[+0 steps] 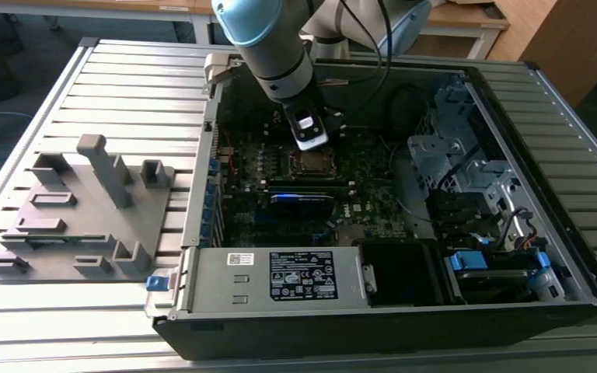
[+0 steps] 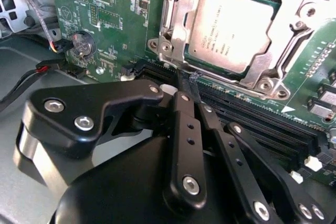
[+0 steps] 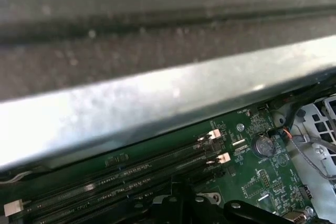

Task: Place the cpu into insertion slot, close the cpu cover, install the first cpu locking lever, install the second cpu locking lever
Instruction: 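Install the first cpu locking lever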

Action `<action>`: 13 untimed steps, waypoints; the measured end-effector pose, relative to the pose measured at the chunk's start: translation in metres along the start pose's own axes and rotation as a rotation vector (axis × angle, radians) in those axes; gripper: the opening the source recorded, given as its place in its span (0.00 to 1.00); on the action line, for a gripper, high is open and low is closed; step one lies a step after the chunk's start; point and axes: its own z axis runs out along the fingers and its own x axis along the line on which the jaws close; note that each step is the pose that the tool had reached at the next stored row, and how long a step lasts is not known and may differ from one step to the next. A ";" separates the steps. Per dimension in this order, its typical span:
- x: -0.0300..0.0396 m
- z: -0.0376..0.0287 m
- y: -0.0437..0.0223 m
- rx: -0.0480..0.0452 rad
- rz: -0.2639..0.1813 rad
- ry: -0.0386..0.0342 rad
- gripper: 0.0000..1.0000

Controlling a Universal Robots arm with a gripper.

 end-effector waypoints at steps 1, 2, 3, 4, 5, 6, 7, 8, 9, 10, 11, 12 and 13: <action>-0.0001 -0.0002 0.0001 -0.0004 0.000 0.0000 0.10; -0.0002 -0.0006 0.0003 -0.0009 0.000 0.0001 0.10; -0.0005 -0.0012 0.0006 -0.0011 0.000 0.0001 0.10; -0.0008 -0.0023 0.0009 -0.0005 0.000 0.0001 0.10; -0.0012 -0.0036 0.0013 -0.0002 0.000 0.0001 0.10; -0.0016 -0.0048 0.0018 -0.0003 0.000 0.0001 0.10; -0.0020 -0.0058 0.0021 -0.0002 0.000 0.0001 0.10; -0.0020 -0.0060 0.0022 -0.0004 0.000 0.0001 0.10; -0.0021 -0.0060 0.0021 -0.0006 0.000 0.0000 0.10; -0.0023 -0.0061 0.0017 -0.0005 0.000 0.0001 0.10; -0.0025 -0.0063 0.0012 -0.0003 0.000 0.0002 0.10; -0.0027 -0.0065 0.0006 -0.0003 0.000 0.0001 0.10; -0.0029 -0.0066 0.0000 -0.0003 0.000 0.0001 0.10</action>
